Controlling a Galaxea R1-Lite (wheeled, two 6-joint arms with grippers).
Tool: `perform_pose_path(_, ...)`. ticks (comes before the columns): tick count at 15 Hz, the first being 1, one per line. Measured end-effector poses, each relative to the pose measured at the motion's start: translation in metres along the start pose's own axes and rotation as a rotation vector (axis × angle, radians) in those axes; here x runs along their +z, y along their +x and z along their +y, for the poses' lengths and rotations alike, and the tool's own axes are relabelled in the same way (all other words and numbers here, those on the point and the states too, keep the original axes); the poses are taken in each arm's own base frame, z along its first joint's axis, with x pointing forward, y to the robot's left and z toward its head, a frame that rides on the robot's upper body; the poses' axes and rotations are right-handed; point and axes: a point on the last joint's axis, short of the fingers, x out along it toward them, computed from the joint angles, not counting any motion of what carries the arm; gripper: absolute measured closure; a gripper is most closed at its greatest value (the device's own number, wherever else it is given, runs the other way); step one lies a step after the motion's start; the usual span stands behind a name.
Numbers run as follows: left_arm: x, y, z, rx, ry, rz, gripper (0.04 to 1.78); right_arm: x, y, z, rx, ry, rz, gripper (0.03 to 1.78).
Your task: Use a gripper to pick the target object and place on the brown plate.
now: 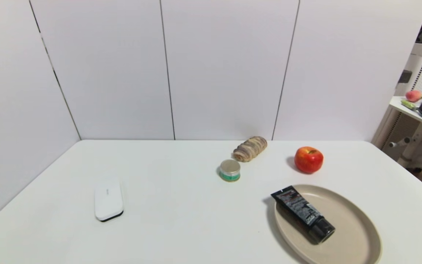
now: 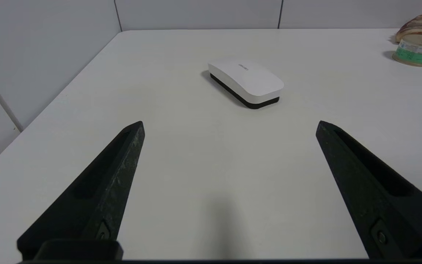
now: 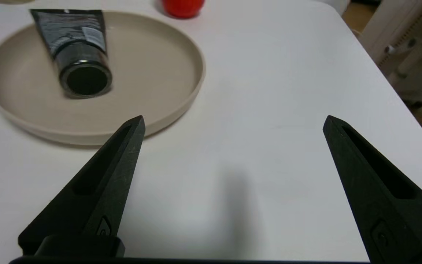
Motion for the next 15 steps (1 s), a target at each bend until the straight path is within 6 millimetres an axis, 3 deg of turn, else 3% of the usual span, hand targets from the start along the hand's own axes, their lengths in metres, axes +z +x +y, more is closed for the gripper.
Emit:
perform_pose_path(7, 0.0, 0.0, 0.0, 0.0, 0.0, 0.0, 0.13, -0.019, -0.019, 0.003, 0.047, 0.05, -0.168, 0.12)
perform_pose_path(10, 0.0, 0.0, 0.0, 0.0, 0.0, 0.0, 0.13, -0.02, -0.022, 0.003, 0.025, 0.162, -0.195, 0.12)
perform_pose_path(15, 0.0, 0.0, 0.0, 0.0, 0.0, 0.0, 0.13, -0.02, -0.022, 0.003, 0.021, 0.162, -0.205, 0.12)
